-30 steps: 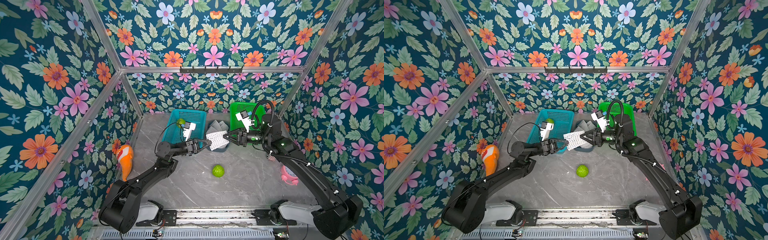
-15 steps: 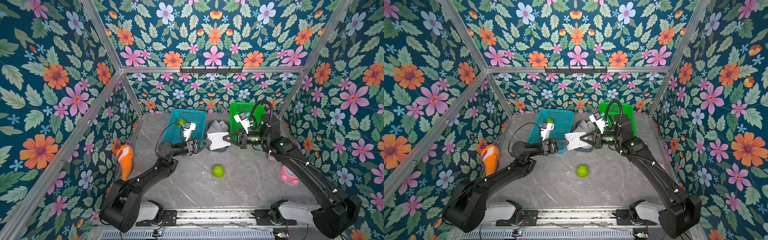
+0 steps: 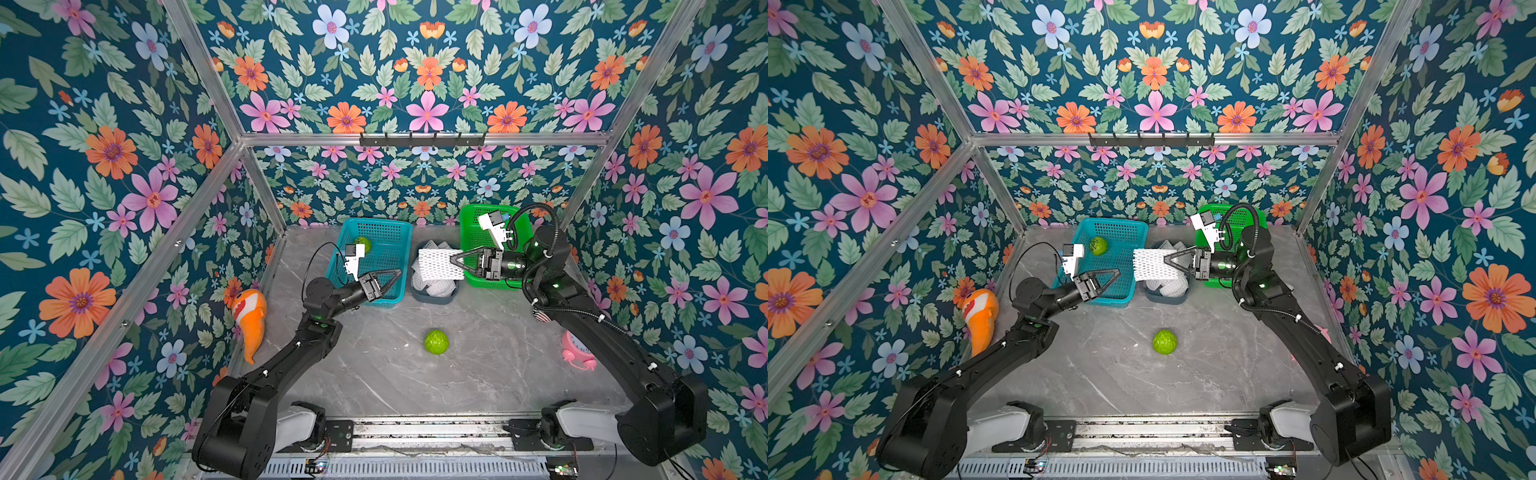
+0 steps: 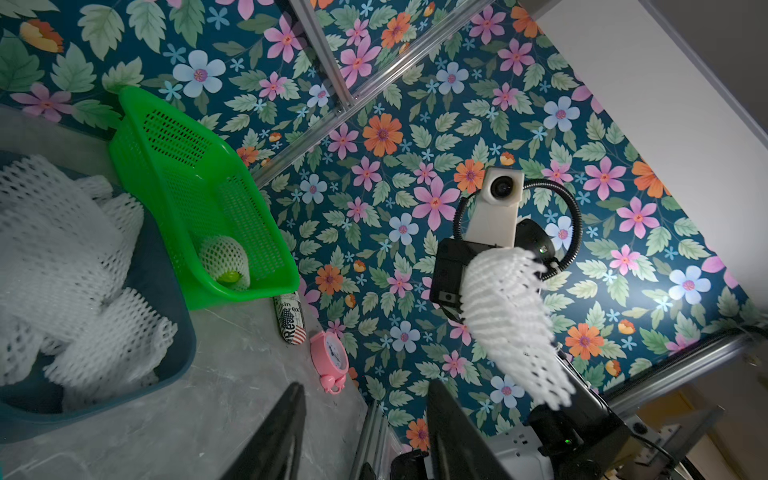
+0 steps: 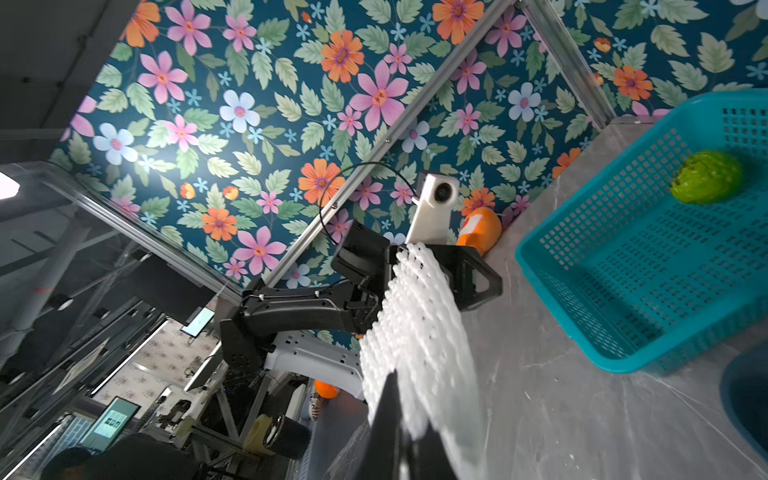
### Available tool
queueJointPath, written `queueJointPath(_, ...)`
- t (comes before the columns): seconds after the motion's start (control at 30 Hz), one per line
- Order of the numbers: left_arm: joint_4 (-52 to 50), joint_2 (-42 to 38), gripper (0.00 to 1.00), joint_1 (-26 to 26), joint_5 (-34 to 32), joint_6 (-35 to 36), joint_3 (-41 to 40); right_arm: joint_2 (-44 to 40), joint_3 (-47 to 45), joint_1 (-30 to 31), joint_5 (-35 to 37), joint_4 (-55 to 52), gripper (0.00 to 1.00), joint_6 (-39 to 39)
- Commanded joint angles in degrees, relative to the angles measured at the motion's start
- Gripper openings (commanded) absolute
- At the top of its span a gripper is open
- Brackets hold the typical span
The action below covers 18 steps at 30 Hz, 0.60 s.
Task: Sleeve custard apples in foam nets
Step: Open the foam net.
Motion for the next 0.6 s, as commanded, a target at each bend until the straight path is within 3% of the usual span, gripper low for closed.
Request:
queueJointPath(0.0, 10.5, 2.9, 0.57, 0.2, -2.1, -5.5, 0.0, 1.6, 0.4, 2.0, -1.8, 19.4, 0.00, 12.8)
queueJointPath(0.2, 41.4, 12.6, 0.62, -0.2, -4.0, -25.1, 1.7, 3.9, 0.7, 6.9, 1.7, 29.4, 0.00, 17.3)
queueJointPath(0.3, 42.3, 14.1, 0.57, -1.5, -5.1, -26.1, 3.9, 6.3, 1.7, 8.9, 2.9, 36.3, 0.00, 21.2)
queueJointPath(0.4, 42.2, 14.2, 0.52, -3.7, -5.2, -25.9, 6.4, 7.9, 3.2, 10.9, 3.9, 36.5, 0.00, 20.9)
queueJointPath(0.57, 42.3, 14.1, 0.51, -6.4, -5.9, -26.5, 9.1, 10.8, 4.7, 11.6, 5.1, 40.7, 0.00, 23.6)
